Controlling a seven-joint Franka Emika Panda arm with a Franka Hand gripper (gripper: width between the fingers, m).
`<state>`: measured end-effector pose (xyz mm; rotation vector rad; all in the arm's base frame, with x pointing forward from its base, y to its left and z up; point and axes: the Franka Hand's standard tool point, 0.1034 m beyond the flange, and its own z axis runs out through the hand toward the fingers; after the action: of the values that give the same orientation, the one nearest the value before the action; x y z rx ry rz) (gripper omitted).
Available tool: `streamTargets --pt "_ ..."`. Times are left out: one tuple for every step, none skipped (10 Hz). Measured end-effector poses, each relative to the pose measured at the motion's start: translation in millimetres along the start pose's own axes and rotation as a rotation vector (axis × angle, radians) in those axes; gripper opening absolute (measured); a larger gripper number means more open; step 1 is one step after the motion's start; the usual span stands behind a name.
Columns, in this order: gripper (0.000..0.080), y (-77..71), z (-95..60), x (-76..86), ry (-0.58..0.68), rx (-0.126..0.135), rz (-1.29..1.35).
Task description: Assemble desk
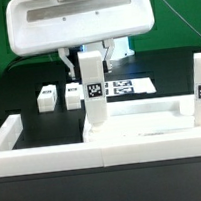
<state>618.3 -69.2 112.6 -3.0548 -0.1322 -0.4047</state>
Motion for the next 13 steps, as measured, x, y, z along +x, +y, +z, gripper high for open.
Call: streamTargets --pt "0.0288 0.7 1.7 -1.8 -0.003 0.000 0.002" --pt "0.0288 0.8 4.1 -4.9 -0.006 -0.002 0.003" --pt "0.0288 0.5 6.4 -7.6 -0.005 -0.006 0.002" --pt "0.0288 0.1 8.3 -8.7 0.002 -0.012 0.001" --pt "0.0288 -0.2 9.2 -8.7 0.015 -0.020 -0.001" --pt "0.0288 0.5 9.7 -8.2 0.034 -0.033 -0.008" --pt "0.0288 1.4 9.7 -7.9 0.044 -0.041 -0.010" --pt "0.0297 1.4 9.7 -7.8 0.043 -0.040 -0.009" --pt "0.0297 1.5 9.8 -7.9 0.043 -0.040 -0.009" --pt "0.0468 1.6 9.6 -7.7 0.042 -0.039 -0.009" --pt "0.0607 1.8 8.1 -6.1 0.036 -0.034 -0.008" --pt "0.0607 2.8 6.0 -3.1 0.032 -0.029 -0.007" --pt "0.0637 4.0 2.8 0.1 0.027 -0.023 -0.006"
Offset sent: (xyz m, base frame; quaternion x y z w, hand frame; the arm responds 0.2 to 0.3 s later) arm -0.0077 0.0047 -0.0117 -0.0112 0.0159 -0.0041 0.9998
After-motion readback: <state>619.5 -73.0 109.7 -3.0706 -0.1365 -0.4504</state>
